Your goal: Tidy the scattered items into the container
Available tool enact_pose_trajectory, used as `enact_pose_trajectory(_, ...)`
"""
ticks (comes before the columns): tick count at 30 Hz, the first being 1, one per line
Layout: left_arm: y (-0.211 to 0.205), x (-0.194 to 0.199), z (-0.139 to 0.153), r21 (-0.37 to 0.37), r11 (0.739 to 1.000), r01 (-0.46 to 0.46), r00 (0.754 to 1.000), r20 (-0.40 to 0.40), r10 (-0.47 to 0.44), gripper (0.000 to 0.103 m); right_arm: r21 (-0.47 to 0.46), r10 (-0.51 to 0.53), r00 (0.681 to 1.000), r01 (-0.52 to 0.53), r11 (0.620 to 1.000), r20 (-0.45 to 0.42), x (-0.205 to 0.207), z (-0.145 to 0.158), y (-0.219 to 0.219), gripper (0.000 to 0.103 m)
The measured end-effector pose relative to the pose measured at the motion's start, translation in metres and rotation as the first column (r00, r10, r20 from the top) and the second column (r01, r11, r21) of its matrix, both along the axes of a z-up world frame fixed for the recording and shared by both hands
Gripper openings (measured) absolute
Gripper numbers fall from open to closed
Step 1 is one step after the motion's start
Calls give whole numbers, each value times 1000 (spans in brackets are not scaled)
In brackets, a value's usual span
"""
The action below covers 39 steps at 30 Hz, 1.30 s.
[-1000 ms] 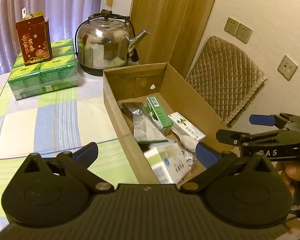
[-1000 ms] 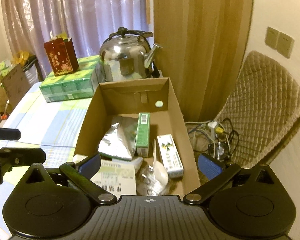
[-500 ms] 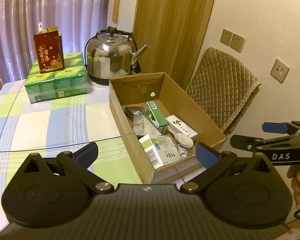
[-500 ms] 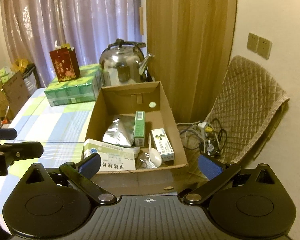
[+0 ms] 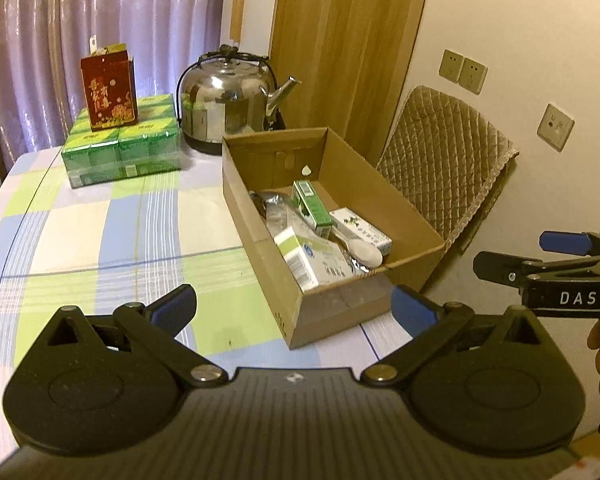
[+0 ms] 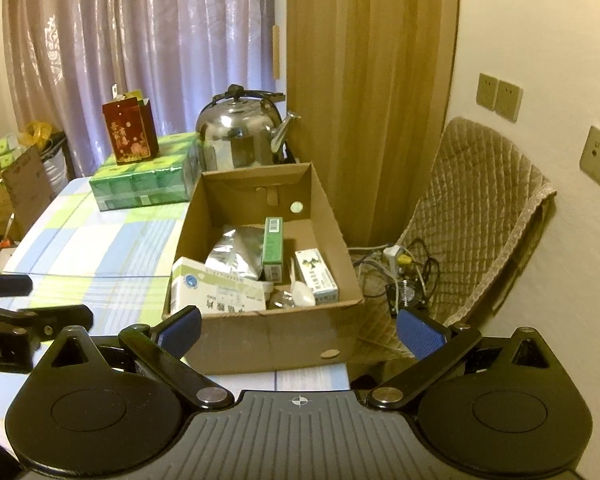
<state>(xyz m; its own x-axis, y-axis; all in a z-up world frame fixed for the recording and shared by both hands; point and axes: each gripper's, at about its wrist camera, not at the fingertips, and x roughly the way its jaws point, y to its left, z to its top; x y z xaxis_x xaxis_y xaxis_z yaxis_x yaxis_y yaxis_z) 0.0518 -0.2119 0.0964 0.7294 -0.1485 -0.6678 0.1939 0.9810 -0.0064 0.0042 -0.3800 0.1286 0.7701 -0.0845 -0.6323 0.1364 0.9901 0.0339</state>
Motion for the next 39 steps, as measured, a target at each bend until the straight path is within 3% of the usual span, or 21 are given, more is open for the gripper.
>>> enact_pose_trajectory(39,-12,-26,-41,1,1000,-27,994,-101,27,102,24,-20,999,21,999,-40,-40,-25,-3,101)
